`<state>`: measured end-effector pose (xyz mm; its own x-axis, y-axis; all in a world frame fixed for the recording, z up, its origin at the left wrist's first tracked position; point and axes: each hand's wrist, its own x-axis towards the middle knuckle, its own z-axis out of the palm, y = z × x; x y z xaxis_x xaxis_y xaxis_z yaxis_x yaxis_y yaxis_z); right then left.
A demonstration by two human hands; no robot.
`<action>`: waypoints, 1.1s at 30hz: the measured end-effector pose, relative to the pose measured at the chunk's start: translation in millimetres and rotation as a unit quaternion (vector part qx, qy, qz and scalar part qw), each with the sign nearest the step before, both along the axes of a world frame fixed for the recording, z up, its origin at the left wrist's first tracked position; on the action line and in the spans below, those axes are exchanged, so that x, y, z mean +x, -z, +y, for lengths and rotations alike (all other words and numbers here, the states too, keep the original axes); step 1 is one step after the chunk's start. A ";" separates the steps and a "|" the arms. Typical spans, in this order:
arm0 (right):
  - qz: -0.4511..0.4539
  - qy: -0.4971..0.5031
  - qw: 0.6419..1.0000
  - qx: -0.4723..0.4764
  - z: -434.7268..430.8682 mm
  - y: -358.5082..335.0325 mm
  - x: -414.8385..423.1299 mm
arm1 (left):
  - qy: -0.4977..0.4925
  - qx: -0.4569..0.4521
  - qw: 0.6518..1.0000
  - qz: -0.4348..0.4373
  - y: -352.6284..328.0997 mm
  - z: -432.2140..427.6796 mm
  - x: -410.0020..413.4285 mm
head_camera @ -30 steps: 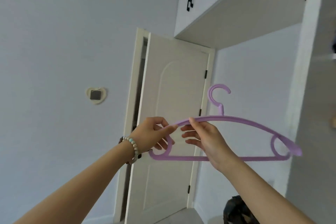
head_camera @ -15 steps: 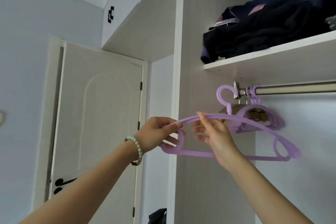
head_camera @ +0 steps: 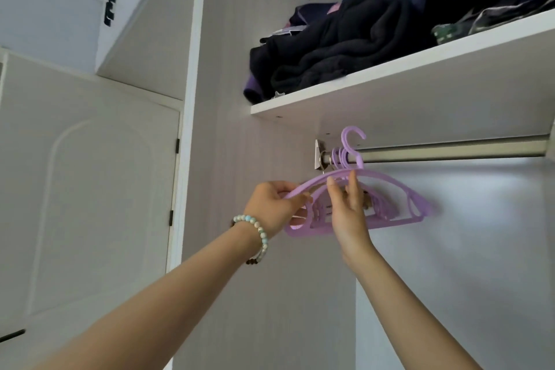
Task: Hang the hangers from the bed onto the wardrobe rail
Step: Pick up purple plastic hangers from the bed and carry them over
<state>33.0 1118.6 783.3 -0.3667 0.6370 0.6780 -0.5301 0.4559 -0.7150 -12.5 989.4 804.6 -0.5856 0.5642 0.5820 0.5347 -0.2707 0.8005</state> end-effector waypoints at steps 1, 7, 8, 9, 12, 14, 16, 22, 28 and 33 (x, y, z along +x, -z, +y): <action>-0.003 0.015 1.000 0.006 7.7 -3.9 -0.5 | -0.004 -0.006 1.000 0.015 -3.5 8.4 0.4; -0.027 0.033 0.999 -0.003 50.2 -22.6 -5.5 | -0.070 -0.037 0.991 0.108 -18.6 50.9 2.2; -0.037 0.029 0.999 -0.006 57.7 -23.6 -8.3 | -0.080 -0.044 0.989 0.116 -19.5 56.6 0.9; -0.050 0.025 0.998 -0.009 63.0 -24.3 -10.3 | -0.087 -0.050 0.988 0.121 -20.3 62.1 -1.2; -0.078 0.019 0.997 -0.009 78.3 -21.0 -17.6 | -0.094 -0.091 0.982 0.133 -19.2 75.7 -5.1; -0.086 0.015 0.996 -0.010 86.5 -16.2 -20.9 | -0.104 -0.112 0.978 0.144 -15.3 83.1 -7.8; -0.084 0.008 0.996 -0.007 92.1 -11.4 -22.6 | -0.111 -0.119 0.974 0.157 -11.6 88.7 -8.0; -0.097 -0.013 0.995 0.000 93.5 2.6 -21.2 | -0.154 -0.152 0.954 0.205 0.6 86.9 -12.8; -0.067 -0.005 0.998 0.005 81.5 7.0 -16.6 | -0.112 -0.106 0.983 0.104 3.1 58.9 -24.6; -0.024 -0.015 0.999 0.025 51.2 -7.7 -10.6 | -0.124 -0.050 0.986 0.104 -7.3 15.9 -31.8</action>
<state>22.3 1169.9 791.0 -0.4183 0.5912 0.6896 -0.5102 0.4752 -0.7169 -44.3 1005.3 811.9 -0.5862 0.4791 0.6533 0.7303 -0.0365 0.6821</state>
